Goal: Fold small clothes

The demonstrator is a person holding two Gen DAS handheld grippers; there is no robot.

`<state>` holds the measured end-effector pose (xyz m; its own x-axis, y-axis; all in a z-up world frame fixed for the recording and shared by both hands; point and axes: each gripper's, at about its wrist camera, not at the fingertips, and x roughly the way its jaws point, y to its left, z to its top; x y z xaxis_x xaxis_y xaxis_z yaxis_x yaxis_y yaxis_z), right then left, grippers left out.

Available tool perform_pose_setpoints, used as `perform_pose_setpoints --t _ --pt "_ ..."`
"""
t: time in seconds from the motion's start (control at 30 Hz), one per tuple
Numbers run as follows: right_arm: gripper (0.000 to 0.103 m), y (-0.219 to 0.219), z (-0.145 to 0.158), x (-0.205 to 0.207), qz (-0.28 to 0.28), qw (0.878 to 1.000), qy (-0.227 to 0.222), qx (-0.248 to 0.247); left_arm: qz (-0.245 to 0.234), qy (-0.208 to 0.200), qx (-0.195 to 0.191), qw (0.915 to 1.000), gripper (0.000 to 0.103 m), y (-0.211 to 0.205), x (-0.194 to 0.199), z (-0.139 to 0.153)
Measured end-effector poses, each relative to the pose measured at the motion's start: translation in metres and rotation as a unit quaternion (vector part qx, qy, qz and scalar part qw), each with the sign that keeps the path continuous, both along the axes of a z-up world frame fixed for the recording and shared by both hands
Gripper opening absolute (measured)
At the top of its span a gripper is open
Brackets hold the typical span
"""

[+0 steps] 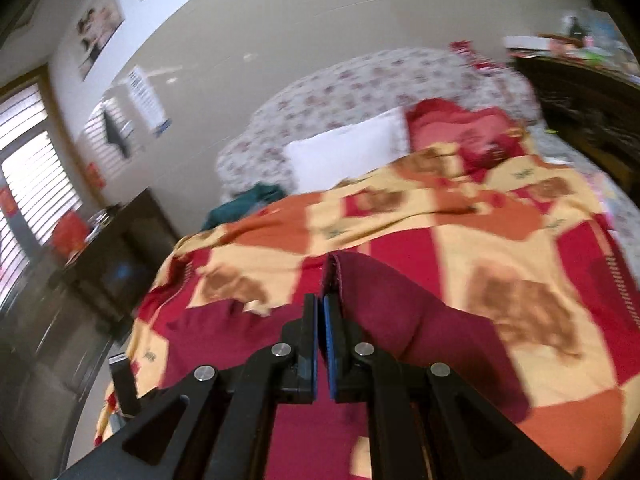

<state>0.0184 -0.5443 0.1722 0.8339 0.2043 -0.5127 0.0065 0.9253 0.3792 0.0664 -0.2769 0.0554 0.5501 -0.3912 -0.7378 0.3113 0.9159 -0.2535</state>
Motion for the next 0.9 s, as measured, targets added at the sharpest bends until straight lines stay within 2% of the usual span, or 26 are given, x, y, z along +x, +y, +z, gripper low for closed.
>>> perform_pose_setpoints --t 0.17,0.37,0.47,0.5,0.53,0.6,0.77,0.9 --pt "0.004 0.045 -0.045 0.038 0.053 0.998 0.040 0.023 0.004 0.005 0.001 1.0000 0.103 0.005 0.004 -0.006" --pt "0.004 0.082 -0.094 0.065 0.095 0.991 0.072 0.063 0.012 0.017 -0.012 0.9997 0.103 0.017 0.007 -0.010" --pt "0.008 0.086 -0.126 0.081 0.098 0.984 0.114 0.096 0.011 0.015 -0.021 0.9996 0.103 0.020 0.007 -0.008" --pt "0.019 0.082 -0.134 0.082 0.096 0.981 0.119 0.120 0.010 0.015 -0.027 0.9995 0.103 0.021 0.007 -0.008" --pt "0.034 0.078 -0.137 0.083 0.094 0.979 0.120 0.134 0.009 0.017 -0.035 0.9992 0.103 0.021 0.008 -0.007" --pt "0.045 0.071 -0.135 0.074 0.100 0.977 0.107 0.153 0.003 0.021 -0.051 0.9984 0.103 0.020 0.008 -0.006" --pt "0.048 0.055 -0.103 0.046 0.094 0.988 0.074 0.095 -0.019 0.015 -0.071 0.9972 0.103 -0.002 0.007 0.001" --pt "0.048 0.022 -0.090 0.025 0.035 0.996 0.073 0.030 -0.034 0.021 -0.091 0.9951 0.103 -0.026 0.009 0.004"
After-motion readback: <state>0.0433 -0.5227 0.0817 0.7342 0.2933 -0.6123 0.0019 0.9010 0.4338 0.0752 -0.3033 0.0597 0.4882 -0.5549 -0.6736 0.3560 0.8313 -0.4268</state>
